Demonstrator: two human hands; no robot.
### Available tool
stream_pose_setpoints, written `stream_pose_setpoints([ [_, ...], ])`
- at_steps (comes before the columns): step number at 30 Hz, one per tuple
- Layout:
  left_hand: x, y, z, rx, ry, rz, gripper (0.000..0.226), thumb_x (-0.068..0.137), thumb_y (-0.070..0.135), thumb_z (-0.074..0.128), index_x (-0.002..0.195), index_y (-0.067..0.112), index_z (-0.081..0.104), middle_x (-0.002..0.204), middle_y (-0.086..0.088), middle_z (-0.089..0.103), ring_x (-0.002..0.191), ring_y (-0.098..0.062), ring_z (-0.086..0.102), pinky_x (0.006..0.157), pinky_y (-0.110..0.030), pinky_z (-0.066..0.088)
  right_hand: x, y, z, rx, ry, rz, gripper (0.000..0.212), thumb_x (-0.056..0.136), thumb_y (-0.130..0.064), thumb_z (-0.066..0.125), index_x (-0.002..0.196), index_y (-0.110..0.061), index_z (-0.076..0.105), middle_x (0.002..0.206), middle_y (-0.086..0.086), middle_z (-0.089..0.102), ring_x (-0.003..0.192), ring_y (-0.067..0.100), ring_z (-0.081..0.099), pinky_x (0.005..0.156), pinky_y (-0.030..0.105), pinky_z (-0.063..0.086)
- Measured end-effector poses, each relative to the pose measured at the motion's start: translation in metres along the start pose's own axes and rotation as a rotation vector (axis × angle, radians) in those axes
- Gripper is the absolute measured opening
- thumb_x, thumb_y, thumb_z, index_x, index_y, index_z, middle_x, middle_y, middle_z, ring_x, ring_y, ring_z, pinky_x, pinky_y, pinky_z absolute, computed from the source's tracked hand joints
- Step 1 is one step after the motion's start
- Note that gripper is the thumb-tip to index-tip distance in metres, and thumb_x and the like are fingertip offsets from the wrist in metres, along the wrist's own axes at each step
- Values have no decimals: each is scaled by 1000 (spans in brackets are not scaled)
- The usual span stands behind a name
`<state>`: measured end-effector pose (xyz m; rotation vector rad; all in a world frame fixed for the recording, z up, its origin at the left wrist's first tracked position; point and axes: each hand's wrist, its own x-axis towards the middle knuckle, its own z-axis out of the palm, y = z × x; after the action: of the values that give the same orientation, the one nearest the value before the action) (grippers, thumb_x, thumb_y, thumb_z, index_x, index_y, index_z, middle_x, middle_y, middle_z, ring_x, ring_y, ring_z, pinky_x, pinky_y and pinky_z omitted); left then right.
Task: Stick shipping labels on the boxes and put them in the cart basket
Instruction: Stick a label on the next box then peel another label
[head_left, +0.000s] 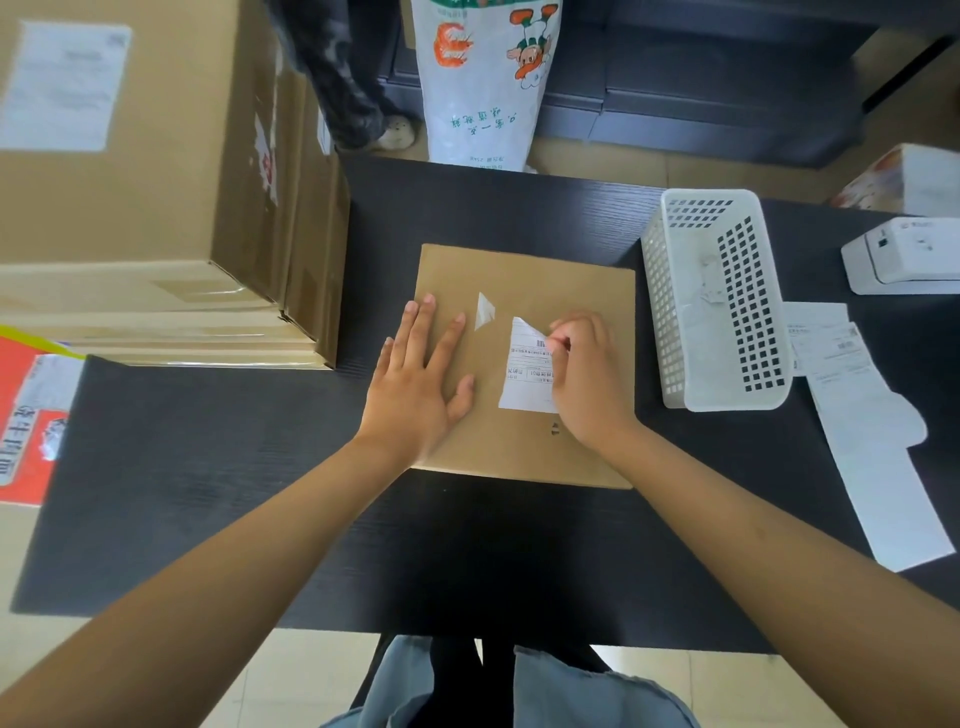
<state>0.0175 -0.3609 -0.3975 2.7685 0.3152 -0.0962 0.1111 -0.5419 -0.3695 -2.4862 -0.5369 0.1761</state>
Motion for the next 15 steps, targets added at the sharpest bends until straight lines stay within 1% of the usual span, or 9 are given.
stream_pose_setpoints([
  [3, -1, 0, -1, 24, -1, 4, 67, 93, 52, 30, 153, 28, 10, 161, -3, -4, 148, -21, -7, 119, -47, 16, -4, 0, -3, -2, -23, 11, 11, 97, -8, 44, 97, -7, 55, 105, 5, 57, 98, 19, 50, 83, 31, 43],
  [5, 0, 3, 0, 45, -8, -15, 67, 94, 52, 29, 153, 28, 9, 161, -4, -5, 148, -22, -8, 119, -46, 16, -9, -10, -7, 63, -13, -11, 14, 98, -11, 41, 93, -9, 54, 94, 2, 57, 89, 18, 51, 76, 29, 41],
  [6, 2, 5, 0, 47, -13, -38, 68, 94, 52, 29, 153, 27, 8, 161, -5, -7, 148, -22, -9, 119, -45, 16, -12, -18, -8, 96, -9, -73, 15, 96, -13, 40, 87, -11, 52, 85, 0, 55, 81, 18, 50, 71, 26, 36],
  [8, 9, 12, 1, 28, -8, -92, 68, 95, 50, 30, 153, 24, 7, 160, -10, -8, 147, -25, -11, 118, -45, 18, -19, -35, -9, 44, -16, -228, 17, 93, -16, 43, 79, -14, 52, 72, -2, 54, 71, 16, 45, 67, 21, 26],
  [9, 11, 14, 1, 16, -3, -104, 68, 96, 49, 31, 153, 21, 9, 160, -13, -7, 147, -27, -11, 117, -45, 21, -19, -37, -11, 1, -2, -253, 17, 93, -17, 47, 79, -13, 55, 72, 0, 57, 70, 17, 47, 67, 21, 26],
  [10, 13, 16, 2, 11, -2, -102, 67, 96, 47, 31, 153, 19, 10, 160, -15, -5, 147, -29, -10, 116, -45, 24, -15, -35, -14, -26, 32, -230, 14, 94, -18, 51, 85, -11, 60, 79, 3, 62, 75, 19, 51, 70, 23, 31],
  [11, 14, 15, 3, 8, -2, -93, 67, 96, 47, 32, 153, 18, 11, 160, -16, -5, 147, -30, -10, 116, -45, 26, -9, -30, -17, -38, 68, -188, 13, 94, -20, 54, 96, -10, 62, 90, 5, 64, 84, 22, 53, 75, 26, 37],
  [13, 14, 12, 4, -15, 1, -75, 67, 97, 45, 34, 153, 17, 12, 160, -15, -5, 147, -30, -11, 116, -46, 26, 3, -16, -26, -88, 52, -100, 31, 95, -25, 56, 122, -11, 56, 113, 7, 59, 104, 24, 50, 89, 32, 40],
  [15, 14, 11, 5, -51, 15, -62, 66, 97, 44, 36, 153, 16, 13, 160, -15, -5, 147, -30, -12, 117, -47, 23, 13, -5, -29, -180, -25, -80, 45, 94, -28, 56, 136, -13, 46, 126, 9, 53, 115, 27, 45, 98, 35, 37],
])
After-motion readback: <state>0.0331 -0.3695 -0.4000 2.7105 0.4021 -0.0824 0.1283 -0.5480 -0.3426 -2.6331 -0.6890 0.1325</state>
